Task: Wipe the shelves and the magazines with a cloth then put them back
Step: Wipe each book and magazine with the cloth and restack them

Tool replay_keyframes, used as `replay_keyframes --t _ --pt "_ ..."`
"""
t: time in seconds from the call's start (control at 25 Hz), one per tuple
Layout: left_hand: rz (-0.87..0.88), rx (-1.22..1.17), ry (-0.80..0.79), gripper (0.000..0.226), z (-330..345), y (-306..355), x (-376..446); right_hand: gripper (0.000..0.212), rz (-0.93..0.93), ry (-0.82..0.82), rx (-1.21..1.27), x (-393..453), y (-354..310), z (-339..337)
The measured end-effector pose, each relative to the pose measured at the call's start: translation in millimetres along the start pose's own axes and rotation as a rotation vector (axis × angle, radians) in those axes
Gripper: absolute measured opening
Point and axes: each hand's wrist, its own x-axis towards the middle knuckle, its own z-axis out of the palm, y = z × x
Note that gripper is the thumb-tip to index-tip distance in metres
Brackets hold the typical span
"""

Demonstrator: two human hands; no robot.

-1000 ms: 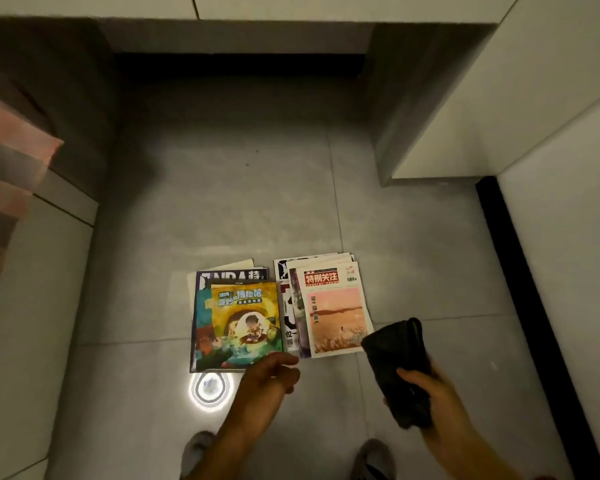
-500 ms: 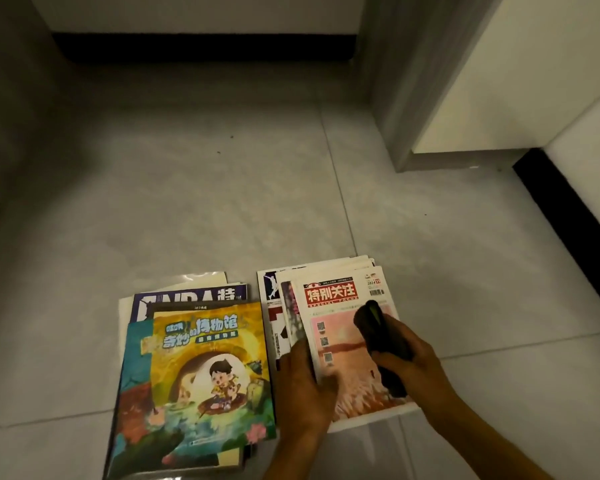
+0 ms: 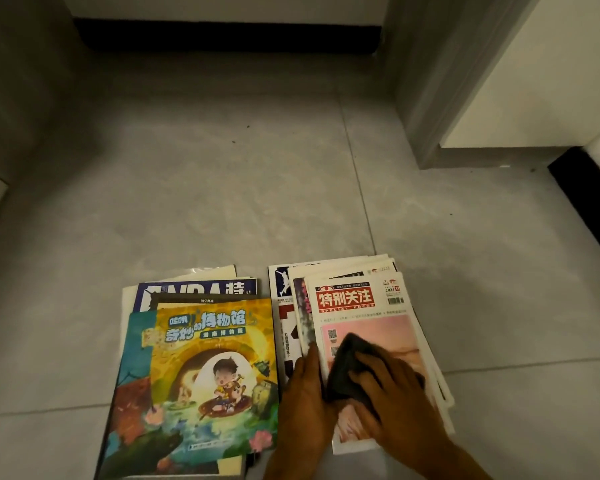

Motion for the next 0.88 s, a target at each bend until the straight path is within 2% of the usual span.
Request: replay_keyframes --t 0.04,0.08,0.2,0.24,0.28,0.32,0.36,0.4,0.44,0.48,0.52,0.56,0.6,0.64,0.72,0.76,0.8,0.84,0.88 --pt "-0.017 -0.037 -0.018 0.085 -0.9 -0.7 2.9 0.037 -0.016 0.027 -0.012 5.8 15.3 0.9" --pt "-0.049 -0.077 -0.028 0.082 0.3 -3.5 6.0 0.041 0.061 0.047 0.014 18.5 30.1 4.4" --pt "-0.155 -0.179 -0.076 0.058 -1.8 0.1 11.6 0.055 0.574 0.121 0.254 55.2 33.5 16.0" --pt "-0.174 -0.200 -0.090 0.051 -3.8 2.6 14.0 0.063 0.600 0.121 0.229 55.2 24.7 23.6" --pt "-0.191 -0.219 -0.108 0.044 -7.3 5.2 15.5 0.074 0.522 0.141 0.142 48.9 10.7 28.1" --pt "-0.203 -0.233 -0.116 0.039 -8.8 4.7 16.6 0.080 0.363 0.141 0.098 36.2 0.7 31.1" --pt "-0.205 -0.236 -0.122 0.035 -9.2 3.4 18.1 0.075 0.149 0.132 0.040 23.3 6.2 27.9" --pt "-0.204 -0.233 -0.127 0.031 -9.8 3.0 20.0 0.063 0.010 0.119 -0.004 18.5 21.7 23.4" --pt "-0.209 -0.231 -0.132 0.027 -10.3 2.9 20.6 0.055 -0.016 0.103 0.029 22.2 37.7 18.9" --pt "-0.220 -0.243 -0.134 0.023 -9.7 1.5 21.8 0.052 0.075 0.093 0.104 31.2 54.6 17.5" --pt "-0.226 -0.250 -0.130 0.021 -8.0 -1.1 22.8 0.051 0.254 0.140 0.217 42.9 65.9 17.5" --pt "-0.229 -0.252 -0.122 0.020 -6.7 -2.9 23.0 0.051 0.431 0.200 0.295 53.7 65.2 20.2" --pt "-0.230 -0.250 -0.117 0.020 -6.5 -3.1 22.3 0.052 0.531 0.189 0.325 62.3 51.2 21.6" --pt "-0.229 -0.250 -0.114 0.021 -6.7 -2.3 21.1 0.053 0.485 0.170 0.278 64.7 30.3 26.2" --pt "-0.212 -0.245 -0.101 0.023 -5.8 -0.8 21.0 0.063 0.081 0.139 0.137 50.8 4.6 32.1" --pt "-0.206 -0.231 -0.093 0.024 -5.4 -0.8 20.4 0.066 -0.077 0.109 0.086 47.9 13.9 30.7" --pt "-0.204 -0.219 -0.091 0.023 -5.7 0.0 19.6 0.063 -0.106 0.086 0.067 52.9 35.1 28.6" --pt "-0.201 -0.215 -0.092 0.022 -6.6 2.1 18.2 0.058 0.018 0.093 0.102 61.6 55.7 27.5" --pt "-0.203 -0.213 -0.091 0.022 -7.4 4.1 17.8 0.055 0.252 0.138 0.204 73.7 68.8 23.0"
